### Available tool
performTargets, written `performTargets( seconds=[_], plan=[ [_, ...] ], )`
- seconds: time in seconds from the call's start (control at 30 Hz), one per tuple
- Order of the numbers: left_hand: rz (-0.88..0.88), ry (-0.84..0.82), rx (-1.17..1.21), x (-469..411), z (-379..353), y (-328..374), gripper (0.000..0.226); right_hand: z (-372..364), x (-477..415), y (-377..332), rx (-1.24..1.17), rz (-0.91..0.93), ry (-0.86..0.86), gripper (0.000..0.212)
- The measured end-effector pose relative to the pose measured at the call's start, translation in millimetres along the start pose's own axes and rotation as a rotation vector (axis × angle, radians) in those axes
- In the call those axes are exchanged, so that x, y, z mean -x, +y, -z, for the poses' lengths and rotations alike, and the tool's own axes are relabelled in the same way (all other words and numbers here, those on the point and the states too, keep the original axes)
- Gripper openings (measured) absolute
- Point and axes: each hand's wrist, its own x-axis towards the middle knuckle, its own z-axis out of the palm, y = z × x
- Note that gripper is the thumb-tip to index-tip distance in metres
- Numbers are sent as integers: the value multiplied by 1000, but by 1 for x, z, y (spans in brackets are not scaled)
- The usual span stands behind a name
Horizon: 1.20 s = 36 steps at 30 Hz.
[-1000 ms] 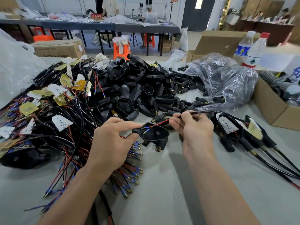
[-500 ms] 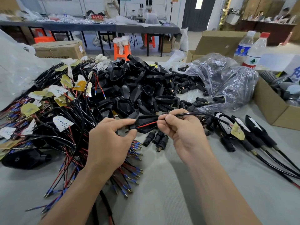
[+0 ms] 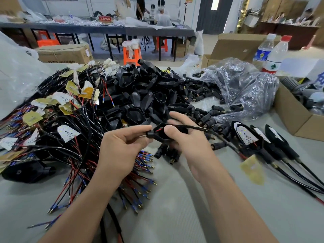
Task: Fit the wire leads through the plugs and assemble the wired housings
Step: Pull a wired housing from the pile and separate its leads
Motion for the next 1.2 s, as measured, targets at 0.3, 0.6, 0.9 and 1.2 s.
performTargets(
  seconds=[0.3,0.6,0.9,1.2],
  plan=[
    [-26,182,31,-4,3,0,42,11,-5,-4,-565,-159,108,21],
    [13,138,40,-2,2,6,41,3,-3,3,-515,-132,-252,53],
    [24,325,44,-6,8,4,39,30,-18,0,-910,-281,243,6],
    [-4,197,-3,1,6,8,40,45,-21,-3,-992,-194,348,21]
  ],
)
